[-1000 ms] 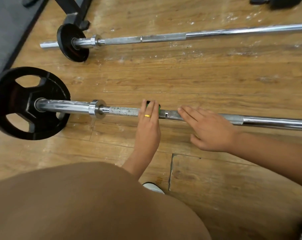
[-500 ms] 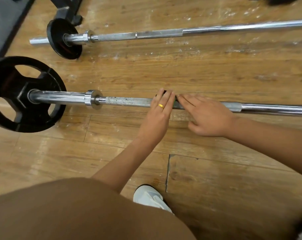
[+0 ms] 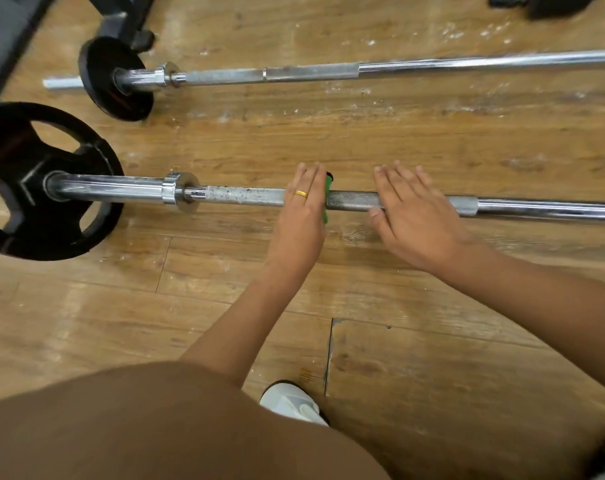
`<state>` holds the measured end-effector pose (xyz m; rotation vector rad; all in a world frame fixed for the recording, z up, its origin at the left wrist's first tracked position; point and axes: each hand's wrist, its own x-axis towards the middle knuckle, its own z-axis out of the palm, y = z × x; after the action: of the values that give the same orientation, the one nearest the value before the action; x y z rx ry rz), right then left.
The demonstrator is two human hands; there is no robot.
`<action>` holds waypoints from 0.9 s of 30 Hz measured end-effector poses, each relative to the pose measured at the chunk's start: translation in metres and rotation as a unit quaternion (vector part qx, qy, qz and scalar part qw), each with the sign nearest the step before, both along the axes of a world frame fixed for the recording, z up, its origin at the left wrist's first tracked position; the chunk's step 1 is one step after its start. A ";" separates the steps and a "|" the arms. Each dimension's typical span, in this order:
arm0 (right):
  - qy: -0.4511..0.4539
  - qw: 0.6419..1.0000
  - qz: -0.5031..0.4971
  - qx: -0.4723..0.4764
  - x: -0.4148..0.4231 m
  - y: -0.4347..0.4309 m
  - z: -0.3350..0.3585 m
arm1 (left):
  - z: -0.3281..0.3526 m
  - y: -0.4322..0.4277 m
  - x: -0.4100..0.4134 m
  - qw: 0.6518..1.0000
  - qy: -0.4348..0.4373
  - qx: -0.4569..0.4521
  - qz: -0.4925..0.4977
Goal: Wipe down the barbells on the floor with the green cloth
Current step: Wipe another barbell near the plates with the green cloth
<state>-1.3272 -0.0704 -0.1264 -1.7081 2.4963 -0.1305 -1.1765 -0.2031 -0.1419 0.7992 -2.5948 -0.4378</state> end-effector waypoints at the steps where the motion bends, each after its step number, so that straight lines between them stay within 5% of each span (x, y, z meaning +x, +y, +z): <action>1: 0.005 1.000 -0.002 0.003 0.000 -0.002 0.000 | 0.000 0.005 -0.005 0.999 0.011 0.012 0.032; 8: -0.005 0.999 -0.024 0.021 -0.007 -0.018 0.002 | 0.001 0.009 -0.024 0.992 -0.029 -0.033 -0.118; 16: -0.019 0.997 -0.078 0.022 -0.014 -0.031 0.004 | 0.002 -0.005 -0.029 0.999 0.006 0.011 0.035; 23: -0.054 0.995 -0.080 0.039 -0.027 -0.042 0.009 | 0.012 -0.043 -0.027 0.988 -0.076 -0.058 -0.122; 27: -0.055 0.994 -0.086 0.044 -0.031 -0.047 0.012 | 0.012 -0.032 -0.040 0.998 -0.041 -0.016 -0.043</action>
<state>-1.3587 -0.1178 -0.1147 -1.4127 2.5240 -0.1231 -1.2162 -0.2351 -0.1300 0.7113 -2.7132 -0.3959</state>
